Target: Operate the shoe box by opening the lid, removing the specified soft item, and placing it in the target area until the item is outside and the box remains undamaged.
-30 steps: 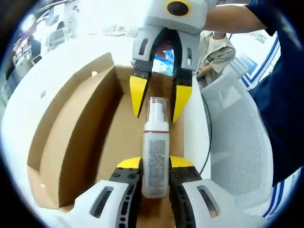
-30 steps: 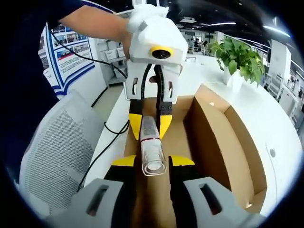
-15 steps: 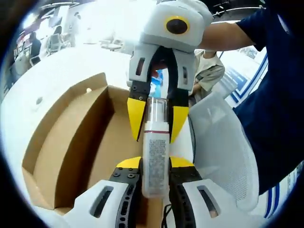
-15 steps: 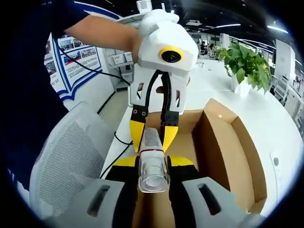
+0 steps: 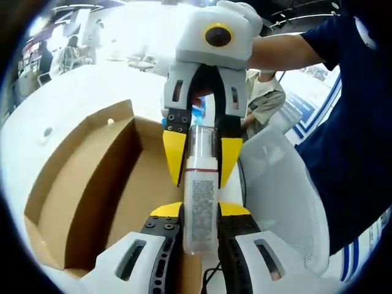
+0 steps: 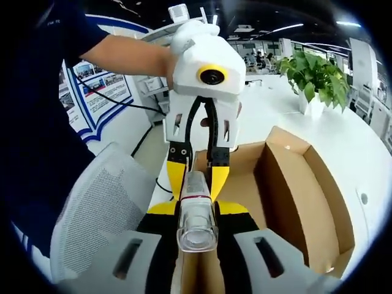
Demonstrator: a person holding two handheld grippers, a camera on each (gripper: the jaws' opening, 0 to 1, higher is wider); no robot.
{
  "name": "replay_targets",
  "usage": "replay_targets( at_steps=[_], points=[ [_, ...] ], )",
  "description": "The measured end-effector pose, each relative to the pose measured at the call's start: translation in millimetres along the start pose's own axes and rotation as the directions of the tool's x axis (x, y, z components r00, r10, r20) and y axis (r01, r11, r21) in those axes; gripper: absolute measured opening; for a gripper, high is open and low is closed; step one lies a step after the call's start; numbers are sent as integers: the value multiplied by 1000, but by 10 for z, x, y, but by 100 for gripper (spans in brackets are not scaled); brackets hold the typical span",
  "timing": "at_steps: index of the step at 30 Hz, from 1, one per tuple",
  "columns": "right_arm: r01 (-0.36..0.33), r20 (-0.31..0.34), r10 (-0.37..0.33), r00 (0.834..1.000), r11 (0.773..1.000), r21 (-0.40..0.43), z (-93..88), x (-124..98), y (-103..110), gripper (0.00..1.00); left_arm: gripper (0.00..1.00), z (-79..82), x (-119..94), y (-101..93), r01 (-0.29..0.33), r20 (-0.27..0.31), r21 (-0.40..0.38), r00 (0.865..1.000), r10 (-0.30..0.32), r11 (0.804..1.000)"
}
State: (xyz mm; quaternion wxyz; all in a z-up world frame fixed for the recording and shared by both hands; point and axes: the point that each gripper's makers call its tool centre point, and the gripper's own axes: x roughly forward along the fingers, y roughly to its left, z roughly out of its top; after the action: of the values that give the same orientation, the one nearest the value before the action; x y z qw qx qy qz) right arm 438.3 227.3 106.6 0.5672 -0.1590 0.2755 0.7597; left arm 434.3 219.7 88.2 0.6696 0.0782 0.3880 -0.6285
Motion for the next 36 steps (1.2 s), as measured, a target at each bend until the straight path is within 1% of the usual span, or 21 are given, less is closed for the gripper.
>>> replay_targets(
  at_steps=[2,4,8,12,13,15,16,18,19,20,21,22,23,24,28,29,30,32,33,35,36],
  points=[
    [-5,-1,5,1000,1000,1,-2,-3,10,20,18,6,7,-27,6,5,-7,1000,-6,1000],
    [-6,2,6,1000,1000,2,5,-8,13,20,18,12,7,-38,10,10,-35,1000,-10,999],
    [0,6,0,1000,1000,8,14,-20,-1,19,19,19,-2,-13,-1,19,-26,1000,1,1000],
    [-6,6,6,1000,999,39,22,-45,0,19,20,36,-6,-7,-1,25,-33,1000,2,999],
    [-7,9,7,1000,999,49,30,-55,-7,19,21,32,-8,-14,4,20,-42,1000,-3,999],
    [-8,6,7,1000,998,58,44,-73,-13,19,29,-2,-2,-28,-1,3,-32,1000,1,999],
    [-1,0,1,1000,999,46,36,-78,-23,19,32,-35,-9,-29,0,-1,-31,1000,0,1000],
    [-5,-6,5,1000,998,59,38,-100,-29,19,36,-64,-24,-15,-18,-2,-25,1000,18,1000],
    [-1,-15,2,1000,998,58,23,-105,-36,19,33,-67,-38,-18,-18,1,-24,1000,18,1000],
    [6,-41,-4,999,999,47,-20,-116,-52,19,26,-67,-51,-36,-11,3,-29,1000,11,1000],
    [3,-38,-1,999,998,55,-21,-109,-43,18,26,-60,-56,-9,-27,10,-28,1000,28,999],
    [7,-58,-3,998,998,70,-66,-113,-64,18,28,-94,-87,20,-29,1,-48,1000,29,998],
    [16,-69,-11,998,998,65,-90,-114,-84,18,29,-105,-100,25,-34,1,-48,999,34,998],
    [19,-91,-13,996,998,64,-134,-123,-85,18,30,-113,-112,28,-46,5,-46,999,46,998],
    [29,-117,-22,993,998,57,-156,-158,-83,18,30,-104,-171,-6,-60,30,-49,998,62,997],
    [42,-132,-37,991,998,41,-159,-186,-105,18,30,-101,-203,-16,-69,39,-46,997,71,997],
    [38,-140,-30,990,998,50,-157,-206,-94,18,31,-91,-224,-12,-78,50,-50,995,81,996],
    [53,-151,-47,987,998,32,-144,-259,-113,18,32,-67,-278,-29,-97,76,-55,992,101,994],
    [56,-167,-49,985,998,38,-133,-329,-112,18,32,-71,-313,-49,-106,80,-62,991,111,992],
    [72,-178,-67,982,997,22,-121,-392,-133,18,35,-73,-363,-80,-128,94,-61,987,133,990],
    [76,-183,-70,981,997,28,-102,-451,-137,18,37,-83,-384,-78,-142,96,-67,984,148,988]
  ],
)
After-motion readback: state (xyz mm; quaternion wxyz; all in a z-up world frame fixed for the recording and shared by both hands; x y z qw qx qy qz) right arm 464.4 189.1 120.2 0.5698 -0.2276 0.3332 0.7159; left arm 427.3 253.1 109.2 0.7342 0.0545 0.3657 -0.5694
